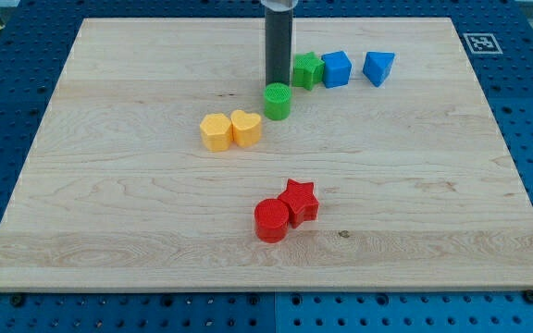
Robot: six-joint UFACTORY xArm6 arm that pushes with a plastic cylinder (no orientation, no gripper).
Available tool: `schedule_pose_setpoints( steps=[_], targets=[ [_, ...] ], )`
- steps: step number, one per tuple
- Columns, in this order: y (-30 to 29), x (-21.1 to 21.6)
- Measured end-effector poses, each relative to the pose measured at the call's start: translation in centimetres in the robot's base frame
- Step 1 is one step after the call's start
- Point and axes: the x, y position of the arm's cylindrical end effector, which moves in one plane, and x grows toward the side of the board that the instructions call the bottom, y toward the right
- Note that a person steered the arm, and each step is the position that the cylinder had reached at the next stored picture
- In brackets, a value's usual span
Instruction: Slide the green star above the green circle
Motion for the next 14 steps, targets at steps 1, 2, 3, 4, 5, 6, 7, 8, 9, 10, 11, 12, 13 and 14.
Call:
schedule_pose_setpoints(
  steps=[1, 2, 3, 4, 5, 6, 7, 8, 9, 10, 11, 12, 13, 14],
  targets=[
    [0.0, 3.1],
    [0.3, 7.3],
    [2.2, 10.9],
    [2.9, 10.2],
    [2.6, 6.5],
    [1.3, 2.5],
    [0.0, -2.1],
    [-0.4, -5.6],
    [3.2, -9.0],
    [4.8, -8.2],
    [4.2, -6.1],
    [3.2, -5.3],
    [4.4, -3.3],
    [7.9, -0.7]
  ],
)
